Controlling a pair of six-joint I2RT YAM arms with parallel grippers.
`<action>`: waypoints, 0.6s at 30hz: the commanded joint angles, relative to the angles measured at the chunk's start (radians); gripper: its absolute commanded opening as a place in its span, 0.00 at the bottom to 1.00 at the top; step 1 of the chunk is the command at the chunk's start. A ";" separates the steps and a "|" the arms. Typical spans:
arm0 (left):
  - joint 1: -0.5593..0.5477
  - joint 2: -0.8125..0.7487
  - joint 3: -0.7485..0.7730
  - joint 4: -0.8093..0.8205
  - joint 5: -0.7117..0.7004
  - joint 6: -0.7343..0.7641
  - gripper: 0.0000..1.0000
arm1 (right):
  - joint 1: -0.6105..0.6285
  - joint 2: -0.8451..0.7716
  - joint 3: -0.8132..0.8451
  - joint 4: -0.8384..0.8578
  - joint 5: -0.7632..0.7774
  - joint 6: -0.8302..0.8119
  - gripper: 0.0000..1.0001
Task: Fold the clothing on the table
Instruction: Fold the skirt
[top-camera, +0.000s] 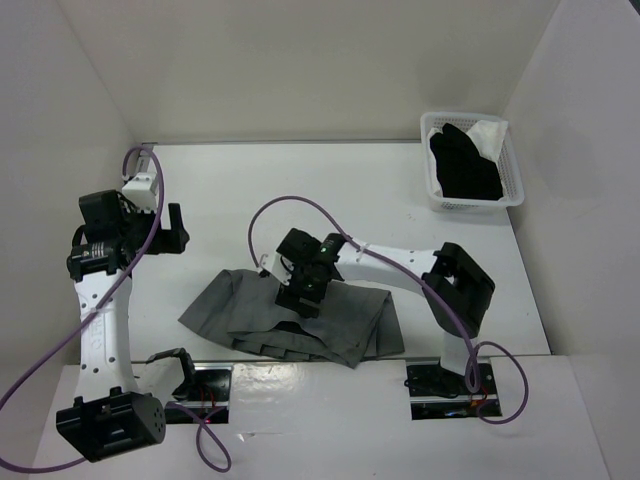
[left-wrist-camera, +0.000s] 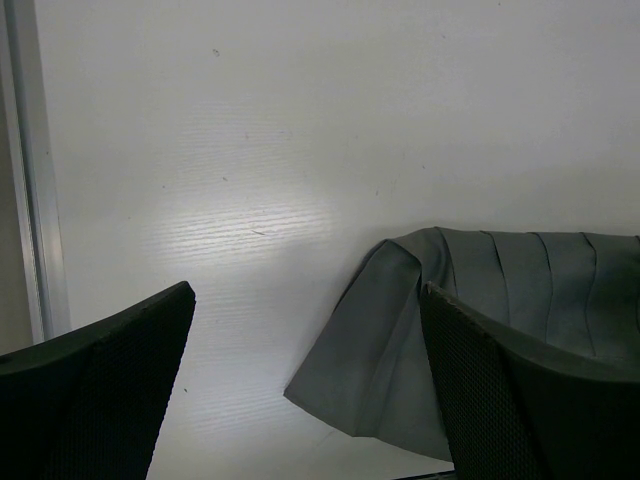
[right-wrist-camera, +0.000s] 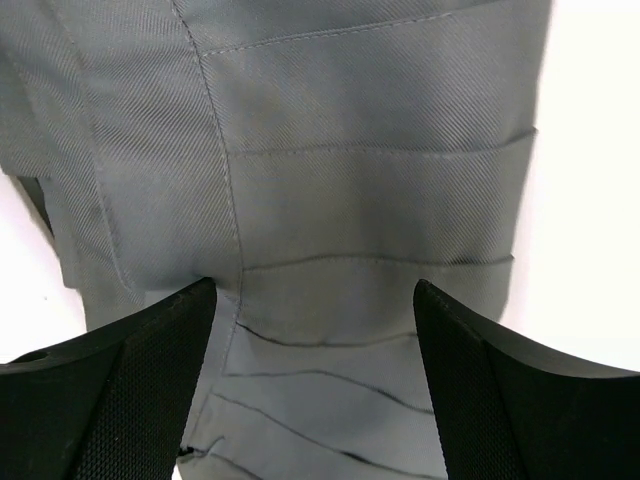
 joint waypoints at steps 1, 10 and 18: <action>0.006 -0.002 0.013 0.020 0.025 0.007 0.99 | -0.005 0.014 -0.005 0.051 -0.043 0.010 0.83; 0.006 -0.002 0.004 0.020 0.016 0.007 0.99 | 0.004 0.038 -0.068 0.051 -0.046 0.038 0.83; 0.006 -0.002 0.004 0.020 0.007 0.007 0.99 | 0.023 0.135 -0.088 0.080 0.098 0.059 0.83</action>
